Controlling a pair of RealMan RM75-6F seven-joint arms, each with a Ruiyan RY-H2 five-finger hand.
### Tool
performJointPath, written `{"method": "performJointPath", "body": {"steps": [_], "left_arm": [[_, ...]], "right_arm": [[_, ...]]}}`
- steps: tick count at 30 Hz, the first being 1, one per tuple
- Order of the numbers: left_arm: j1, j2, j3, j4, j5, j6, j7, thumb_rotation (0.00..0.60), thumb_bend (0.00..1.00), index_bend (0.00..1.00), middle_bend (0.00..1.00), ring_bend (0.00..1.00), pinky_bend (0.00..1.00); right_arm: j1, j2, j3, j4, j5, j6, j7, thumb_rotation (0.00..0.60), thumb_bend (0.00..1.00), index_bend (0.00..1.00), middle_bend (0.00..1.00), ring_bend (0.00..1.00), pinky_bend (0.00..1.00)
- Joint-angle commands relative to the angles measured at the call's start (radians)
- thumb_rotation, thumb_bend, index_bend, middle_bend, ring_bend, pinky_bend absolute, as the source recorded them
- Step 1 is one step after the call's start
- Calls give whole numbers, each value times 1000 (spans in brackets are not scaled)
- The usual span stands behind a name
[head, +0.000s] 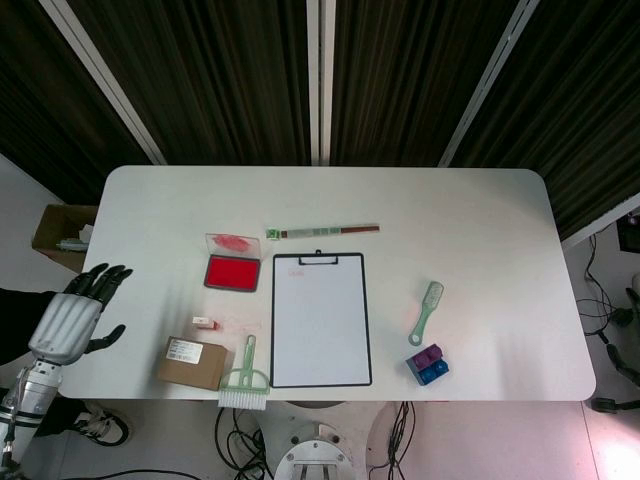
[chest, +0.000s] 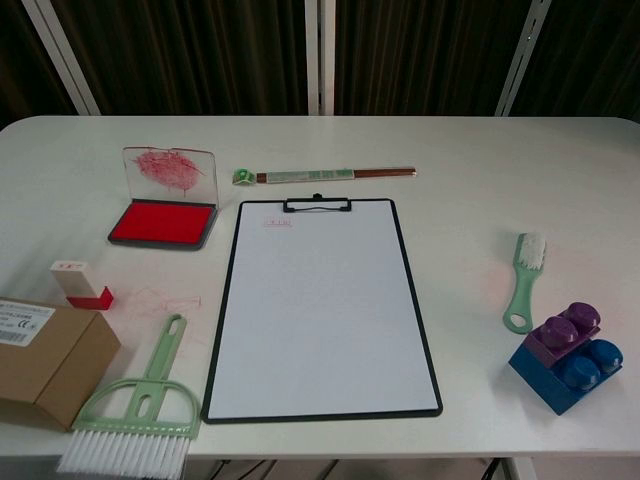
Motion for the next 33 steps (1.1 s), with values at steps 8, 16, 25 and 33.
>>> {"method": "performJointPath", "body": {"steps": [8, 16, 25, 33], "left_arm": [[-179, -134, -53, -6, -35, -218, 117, 600, 240, 213, 151, 114, 222], [-232, -209, -61, 52, -116, -298, 187, 600, 240, 231, 215, 114, 221], [-247, -234, -28, 78, -141, -327, 203, 600, 242, 262, 274, 115, 213], [-264, -263, -9, 102, -145, -346, 198, 600, 242, 265, 281, 114, 211]], "right_arm": [[-25, 26, 14, -15, 24, 22, 26, 600, 193, 0, 0, 0, 0], [-26, 26, 19, -16, 29, 19, 28, 600, 199, 0, 0, 0, 0], [-23, 23, 21, -13, 34, 5, 21, 600, 205, 0, 0, 0, 0], [-21, 21, 20, -13, 32, 0, 15, 600, 211, 0, 0, 0, 0]]}}
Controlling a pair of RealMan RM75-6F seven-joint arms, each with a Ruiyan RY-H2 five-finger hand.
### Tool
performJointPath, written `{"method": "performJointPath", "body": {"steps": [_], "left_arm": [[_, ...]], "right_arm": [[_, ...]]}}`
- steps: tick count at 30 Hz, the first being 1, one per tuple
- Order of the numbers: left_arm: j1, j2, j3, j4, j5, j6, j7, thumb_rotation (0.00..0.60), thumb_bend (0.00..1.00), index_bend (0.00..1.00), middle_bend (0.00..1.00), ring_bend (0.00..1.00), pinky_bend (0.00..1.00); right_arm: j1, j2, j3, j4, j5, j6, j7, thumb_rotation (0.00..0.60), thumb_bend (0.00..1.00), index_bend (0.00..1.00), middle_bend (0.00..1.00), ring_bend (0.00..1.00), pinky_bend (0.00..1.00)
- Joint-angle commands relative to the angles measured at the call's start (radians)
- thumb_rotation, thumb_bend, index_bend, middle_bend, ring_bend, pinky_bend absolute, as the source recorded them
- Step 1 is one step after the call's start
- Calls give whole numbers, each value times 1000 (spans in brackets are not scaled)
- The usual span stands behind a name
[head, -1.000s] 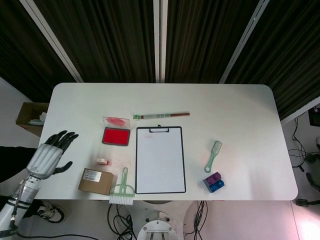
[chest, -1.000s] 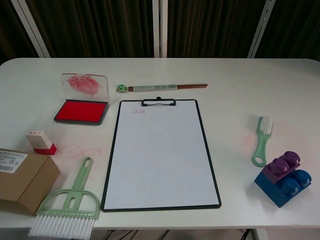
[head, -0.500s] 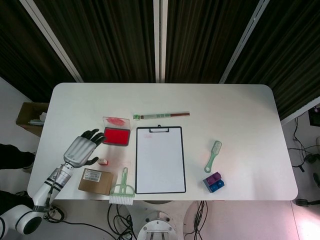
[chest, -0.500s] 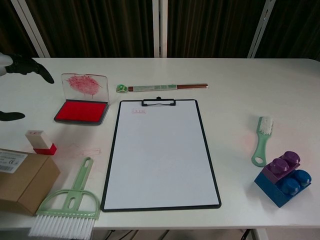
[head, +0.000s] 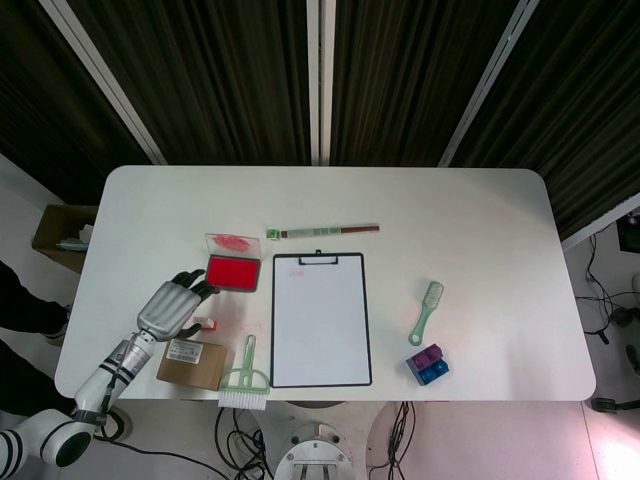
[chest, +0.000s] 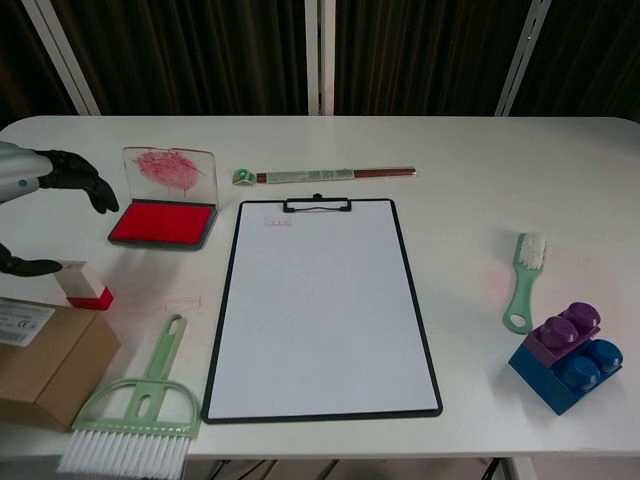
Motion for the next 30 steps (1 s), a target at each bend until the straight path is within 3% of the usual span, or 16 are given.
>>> {"method": "performJointPath", "body": {"steps": [1, 15, 30], "left_arm": [[-10, -13, 4, 10, -6, -14, 0, 600, 242, 267, 282, 114, 211], [-42, -39, 12, 10, -90, -60, 110, 600, 254, 347, 350, 115, 209], [-51, -56, 28, 28, -112, -51, 126, 600, 285, 389, 418, 151, 209]], "right_arm": [[0, -1, -1, 0, -1, -1, -2, 600, 213, 0, 0, 0, 0], [2, -6, 1, 13, 9, -19, 6, 600, 225, 0, 0, 0, 0], [6, -5, -4, 13, 16, -46, 1, 600, 225, 0, 0, 0, 0]]}}
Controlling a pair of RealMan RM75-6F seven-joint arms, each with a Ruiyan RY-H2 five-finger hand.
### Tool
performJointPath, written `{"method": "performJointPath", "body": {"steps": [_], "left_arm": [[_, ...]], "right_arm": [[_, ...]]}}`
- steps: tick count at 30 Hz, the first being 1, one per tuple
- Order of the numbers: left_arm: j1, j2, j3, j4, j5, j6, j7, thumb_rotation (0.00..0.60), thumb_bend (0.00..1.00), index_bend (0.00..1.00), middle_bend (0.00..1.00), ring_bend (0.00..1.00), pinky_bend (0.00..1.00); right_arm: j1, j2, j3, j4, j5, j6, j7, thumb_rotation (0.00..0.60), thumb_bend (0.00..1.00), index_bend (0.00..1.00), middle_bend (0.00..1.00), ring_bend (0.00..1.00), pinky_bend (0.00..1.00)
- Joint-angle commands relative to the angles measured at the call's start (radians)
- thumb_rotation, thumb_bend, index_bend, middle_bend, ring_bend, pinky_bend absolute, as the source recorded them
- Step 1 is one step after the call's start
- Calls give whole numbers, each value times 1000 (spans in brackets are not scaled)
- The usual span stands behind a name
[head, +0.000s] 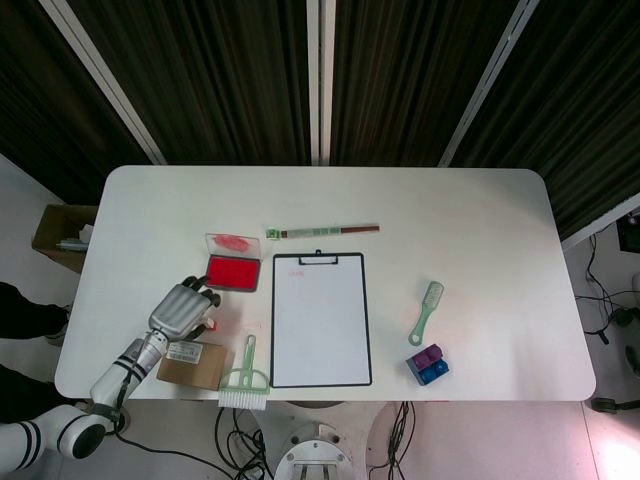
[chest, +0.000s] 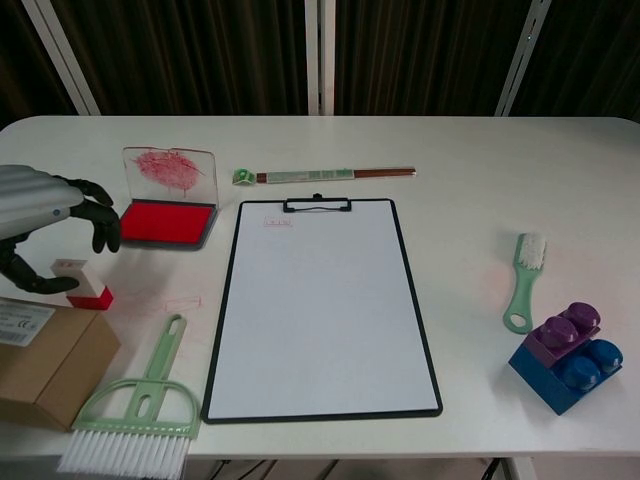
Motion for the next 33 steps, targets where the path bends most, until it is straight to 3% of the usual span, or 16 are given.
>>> {"method": "performJointPath", "body": {"steps": [1, 33], "left_arm": [[0, -1, 2, 2, 0, 3, -1, 600, 287, 392, 422, 154, 209], [10, -19, 31, 37, 25, 43, -42, 600, 361, 491, 514, 227, 204]], "right_arm": [[1, -1, -1, -2, -1, -3, -3, 600, 225, 0, 0, 0, 0], [3, -2, -6, -5, 10, -31, -14, 600, 220, 0, 0, 0, 0]]}}
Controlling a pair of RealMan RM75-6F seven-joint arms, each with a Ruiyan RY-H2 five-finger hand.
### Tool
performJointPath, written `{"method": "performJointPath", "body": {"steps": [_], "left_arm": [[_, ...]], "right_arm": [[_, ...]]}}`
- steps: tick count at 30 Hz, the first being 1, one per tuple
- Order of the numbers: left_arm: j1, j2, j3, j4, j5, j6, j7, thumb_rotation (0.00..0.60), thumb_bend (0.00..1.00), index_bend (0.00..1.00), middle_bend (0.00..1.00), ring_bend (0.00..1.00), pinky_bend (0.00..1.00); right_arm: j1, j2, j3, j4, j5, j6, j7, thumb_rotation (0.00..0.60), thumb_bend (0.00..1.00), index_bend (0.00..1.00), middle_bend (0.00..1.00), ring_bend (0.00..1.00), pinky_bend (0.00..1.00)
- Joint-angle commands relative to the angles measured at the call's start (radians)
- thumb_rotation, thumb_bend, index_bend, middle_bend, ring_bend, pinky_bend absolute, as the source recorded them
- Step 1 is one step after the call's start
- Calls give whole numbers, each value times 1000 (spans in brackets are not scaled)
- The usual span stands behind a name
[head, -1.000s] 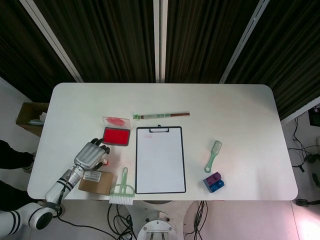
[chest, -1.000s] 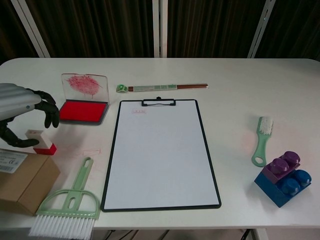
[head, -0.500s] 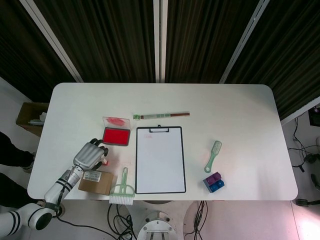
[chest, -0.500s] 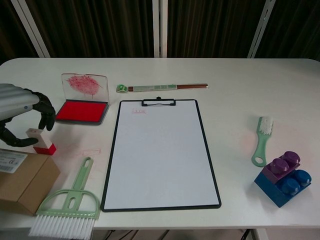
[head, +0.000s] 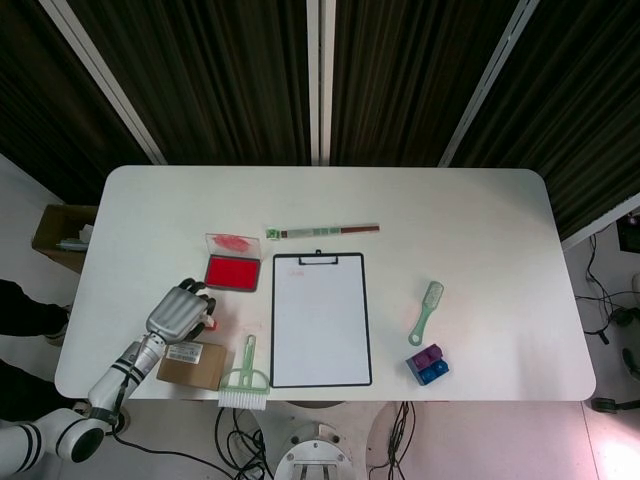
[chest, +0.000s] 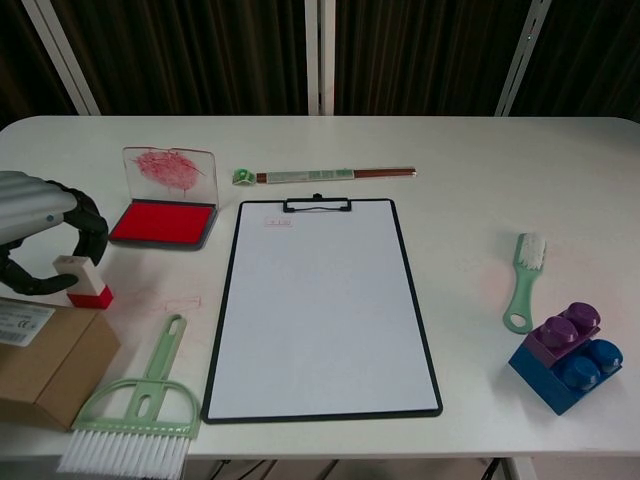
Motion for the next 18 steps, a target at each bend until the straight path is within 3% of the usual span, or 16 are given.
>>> {"method": "performJointPath", "body": {"steps": [1, 13, 18], "left_arm": [[3, -2, 2, 4, 5, 6, -7, 600, 362, 495, 519, 230, 204], [14, -8, 0, 25, 21, 34, -44, 600, 367, 560, 575, 268, 204], [18, -7, -22, 24, 36, 64, -120, 600, 368, 580, 598, 285, 204]], "right_arm": [[0, -1, 0, 1, 0, 0, -1, 600, 220, 0, 0, 0, 0], [-1, 0, -3, -4, 0, -2, -12, 600, 222, 0, 0, 0, 0], [0, 1, -1, -7, -1, 1, -14, 600, 222, 0, 0, 0, 0]]}}
